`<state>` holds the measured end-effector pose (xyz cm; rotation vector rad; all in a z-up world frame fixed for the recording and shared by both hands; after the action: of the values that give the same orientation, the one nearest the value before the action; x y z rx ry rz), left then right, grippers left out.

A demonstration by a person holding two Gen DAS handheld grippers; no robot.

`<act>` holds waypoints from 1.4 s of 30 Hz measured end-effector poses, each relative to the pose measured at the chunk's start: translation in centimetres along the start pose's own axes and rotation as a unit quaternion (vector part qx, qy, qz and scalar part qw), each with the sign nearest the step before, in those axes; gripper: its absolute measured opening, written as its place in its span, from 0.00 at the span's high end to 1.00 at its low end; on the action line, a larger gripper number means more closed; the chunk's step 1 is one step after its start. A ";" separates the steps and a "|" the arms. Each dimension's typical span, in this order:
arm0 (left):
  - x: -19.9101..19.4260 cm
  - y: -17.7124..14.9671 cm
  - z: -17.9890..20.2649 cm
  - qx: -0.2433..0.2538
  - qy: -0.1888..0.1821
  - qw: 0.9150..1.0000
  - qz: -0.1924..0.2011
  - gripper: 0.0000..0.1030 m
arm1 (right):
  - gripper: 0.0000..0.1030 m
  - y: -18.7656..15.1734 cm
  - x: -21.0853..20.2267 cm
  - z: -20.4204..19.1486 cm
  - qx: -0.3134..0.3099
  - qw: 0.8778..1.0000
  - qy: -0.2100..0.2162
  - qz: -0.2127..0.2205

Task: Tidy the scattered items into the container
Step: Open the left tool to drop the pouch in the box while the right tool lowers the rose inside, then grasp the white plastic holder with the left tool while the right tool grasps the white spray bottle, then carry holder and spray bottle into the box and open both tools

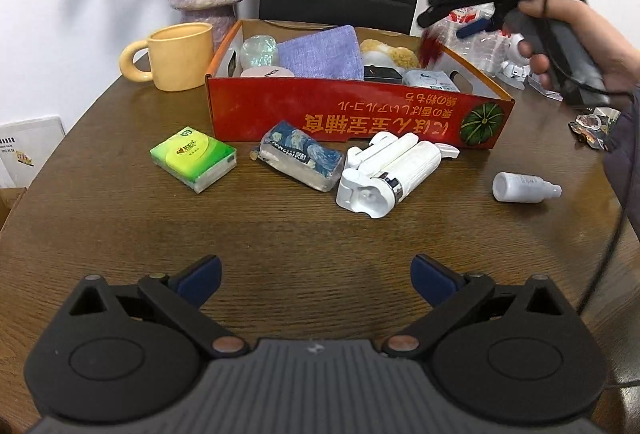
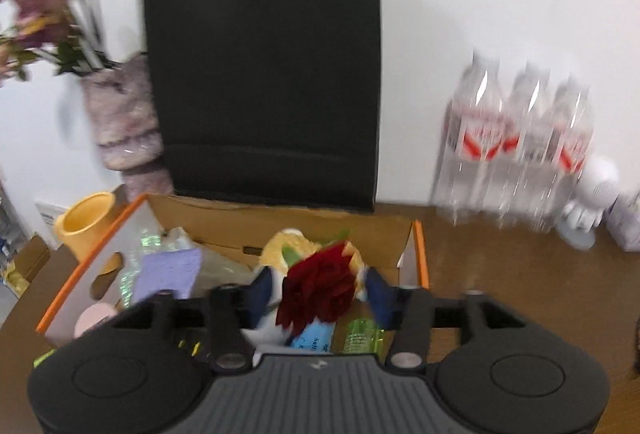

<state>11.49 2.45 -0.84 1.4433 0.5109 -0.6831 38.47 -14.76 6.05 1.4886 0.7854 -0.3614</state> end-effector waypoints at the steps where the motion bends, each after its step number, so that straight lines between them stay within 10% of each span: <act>1: 0.0 0.1 0.0 0.000 -0.002 1.000 0.003 0.00 | 0.40 -0.1 0.4 0.2 0.009 1.000 0.001 -0.011; 10: 2.5 4.7 2.4 0.028 -0.101 0.994 0.042 0.00 | 0.34 -6.5 -7.2 1.8 -0.006 0.998 0.049 0.030; 15: 6.5 7.0 6.0 0.141 -0.144 0.978 0.047 0.00 | 0.34 -12.3 -9.0 3.8 0.002 0.998 0.062 0.002; 22: 8.6 5.9 6.1 0.153 -0.109 0.982 0.008 0.47 | 0.41 -16.9 -8.9 6.4 -0.014 0.998 0.052 -0.025; 28: 5.5 3.4 6.6 0.142 -0.105 0.984 -0.012 0.44 | 0.42 -18.4 -7.9 5.5 -0.034 0.993 0.106 -0.031; 33: 4.1 3.4 6.6 0.116 -0.119 0.986 0.010 0.15 | 0.44 -20.0 -10.5 3.4 -0.055 0.991 0.116 -0.036; 38: 6.2 2.8 7.1 0.116 -0.093 0.989 -0.022 0.17 | 0.43 -20.0 -12.0 2.1 -0.058 0.992 0.114 -0.007; 42: 6.5 2.3 7.7 0.117 -0.059 0.991 -0.017 0.46 | 0.44 -19.5 -9.8 2.7 -0.037 0.997 0.074 -0.009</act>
<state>17.04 -5.98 -3.08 1.6042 0.3732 -0.8728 19.23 -21.52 -2.28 1.4514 0.9218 -0.2352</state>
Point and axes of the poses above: each gripper's, at about its wrist camera, not at the fingertips, and x roughly the way its jaws point, z to its right, y to its top, the point moved 6 cm from there along x, roughly the way its jaws point
